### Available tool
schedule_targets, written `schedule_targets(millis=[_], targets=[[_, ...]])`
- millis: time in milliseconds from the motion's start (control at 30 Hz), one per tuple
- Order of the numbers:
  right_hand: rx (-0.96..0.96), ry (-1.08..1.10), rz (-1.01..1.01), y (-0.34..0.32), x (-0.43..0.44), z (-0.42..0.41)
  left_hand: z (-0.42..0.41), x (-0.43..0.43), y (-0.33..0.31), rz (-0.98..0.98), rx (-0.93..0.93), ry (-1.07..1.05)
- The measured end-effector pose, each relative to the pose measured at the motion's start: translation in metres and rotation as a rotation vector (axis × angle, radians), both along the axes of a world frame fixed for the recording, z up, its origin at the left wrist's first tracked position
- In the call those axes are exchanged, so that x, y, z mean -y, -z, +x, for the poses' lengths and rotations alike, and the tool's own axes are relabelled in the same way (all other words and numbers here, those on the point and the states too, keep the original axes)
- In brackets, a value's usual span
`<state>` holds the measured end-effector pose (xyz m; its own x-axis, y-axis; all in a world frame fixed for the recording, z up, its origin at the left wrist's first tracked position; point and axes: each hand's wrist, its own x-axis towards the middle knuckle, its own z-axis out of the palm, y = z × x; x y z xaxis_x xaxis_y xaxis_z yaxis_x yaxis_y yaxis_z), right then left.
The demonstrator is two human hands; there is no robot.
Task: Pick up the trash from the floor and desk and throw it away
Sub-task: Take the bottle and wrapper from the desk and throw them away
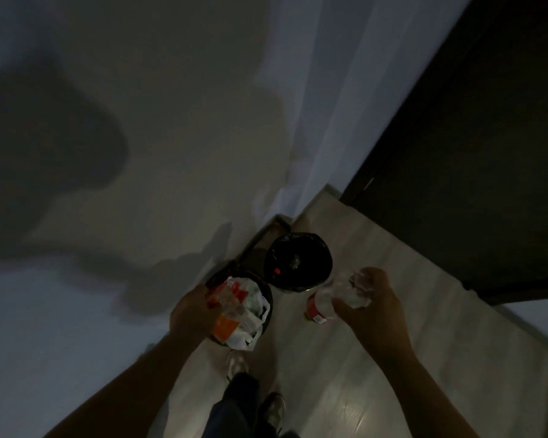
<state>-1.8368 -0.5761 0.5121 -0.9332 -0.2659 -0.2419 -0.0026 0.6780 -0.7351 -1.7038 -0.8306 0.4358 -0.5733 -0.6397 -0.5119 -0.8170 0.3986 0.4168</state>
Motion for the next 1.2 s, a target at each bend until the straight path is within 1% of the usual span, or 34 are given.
schedule_targets(millis=[133, 200, 300, 400, 467, 567, 667, 767, 867, 933, 1067, 1200], targets=[[0.052, 0.02, 0.056, 0.036, 0.016, -0.026, -0.028, 0.017, 0.033, 0.035, 0.062, 0.009], [0.061, 0.013, 0.069, 0.054, 0.022, -0.038, -0.042, 0.022, 0.049, 0.06, 0.122, 0.027], [0.081, -0.002, 0.086, 0.077, 0.029, -0.055, -0.056, 0.027, 0.071, 0.053, 0.261, 0.055], [0.101, -0.014, 0.092, 0.099, 0.034, -0.071, -0.066, 0.029, 0.086, 0.087, 0.313, 0.109], [0.116, -0.026, 0.091, 0.113, 0.037, -0.083, -0.069, 0.027, 0.093, 0.085, 0.308, 0.132], [0.169, -0.065, 0.084, 0.134, 0.042, -0.105, -0.068, 0.024, 0.102, 0.107, 0.27, 0.109], [0.183, -0.076, 0.085, 0.155, 0.047, -0.13, -0.072, 0.018, 0.11, 0.118, 0.28, 0.085], [0.207, -0.051, 0.054, 0.182, 0.053, -0.16, -0.082, 0.012, 0.123, 0.139, 0.299, 0.133], [0.257, -0.027, 0.066, 0.215, 0.061, -0.184, -0.093, 0.008, 0.137, 0.129, 0.286, 0.169], [0.27, -0.034, 0.109, 0.237, 0.067, -0.196, -0.101, 0.005, 0.146, 0.104, 0.272, 0.173], [0.302, -0.078, 0.278, 0.278, 0.077, -0.214, -0.119, 0.002, 0.162, 0.075, 0.271, 0.147], [0.335, -0.123, 0.362, 0.3, 0.081, -0.217, -0.135, 0.005, 0.174, 0.076, 0.232, 0.225]])
